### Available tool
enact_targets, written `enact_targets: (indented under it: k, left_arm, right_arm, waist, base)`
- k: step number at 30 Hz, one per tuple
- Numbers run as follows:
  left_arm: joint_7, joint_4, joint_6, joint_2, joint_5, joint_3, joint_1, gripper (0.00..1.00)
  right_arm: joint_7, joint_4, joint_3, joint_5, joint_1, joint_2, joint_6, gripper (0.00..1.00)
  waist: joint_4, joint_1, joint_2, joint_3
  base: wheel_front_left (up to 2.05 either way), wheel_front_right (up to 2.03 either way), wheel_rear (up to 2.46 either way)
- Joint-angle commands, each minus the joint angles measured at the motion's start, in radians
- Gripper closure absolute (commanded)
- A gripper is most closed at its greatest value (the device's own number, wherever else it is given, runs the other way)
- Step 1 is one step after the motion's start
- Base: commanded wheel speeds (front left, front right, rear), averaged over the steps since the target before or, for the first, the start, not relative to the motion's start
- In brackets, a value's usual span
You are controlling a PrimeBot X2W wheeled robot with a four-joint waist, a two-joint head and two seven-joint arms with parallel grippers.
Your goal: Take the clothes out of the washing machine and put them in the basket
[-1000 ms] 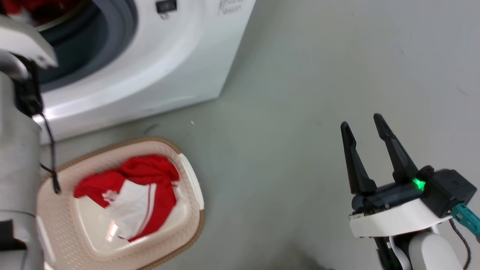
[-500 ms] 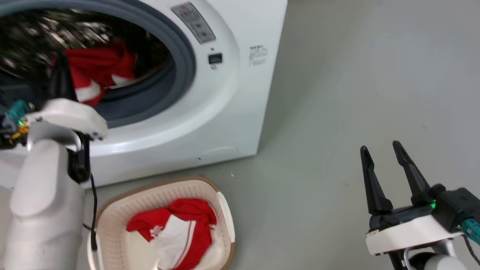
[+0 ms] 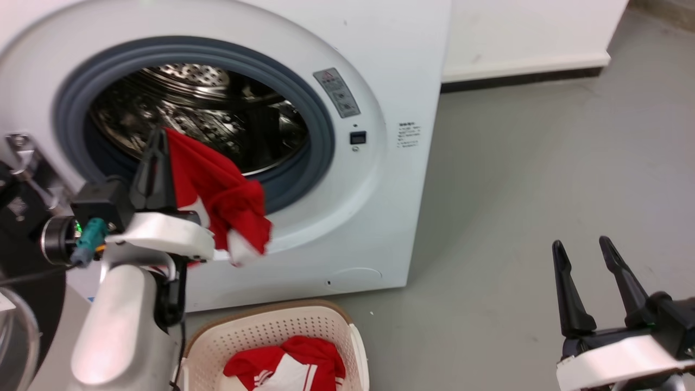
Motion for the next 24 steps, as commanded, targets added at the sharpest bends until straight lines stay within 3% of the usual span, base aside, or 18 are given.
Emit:
enact_targets:
  k: [1,13,18,24]
  left_arm:
    - [-0.002,-0.035,0.0,-0.007,0.009,-0.011,0.026,1.0]
    - [0.109,-0.333,0.036,-0.045,0.012,-0.092,0.249,1.0]
    - [0.105,-0.327,0.05,-0.07,-0.002,-0.105,0.324,1.0]
    - [0.064,-0.219,0.058,-0.108,-0.029,-0.115,0.356,1.0]
  right_arm:
    - [0.006,-0.008,-0.006,-0.002,0.021,0.001,-0.001,0.0]
    - [0.027,-0.053,-0.013,-0.001,0.05,0.001,-0.001,0.0]
    - [0.026,-0.066,-0.004,-0.007,0.015,0.001,-0.001,0.0]
    - [0.023,-0.069,0.014,-0.013,-0.032,0.001,-0.001,0.0]
  waist:
    - [0.029,0.0004,0.0,-0.033]
    - [0.084,0.0004,0.0,-0.016]
    - [0.089,0.0004,0.0,0.053]
    - [0.087,0.0004,0.0,0.163]
  base:
    - [0.0,0.0,0.0]
    - [0.0,0.0,0.0]
    - [0.0,0.0,0.0]
    - [0.0,0.0,0.0]
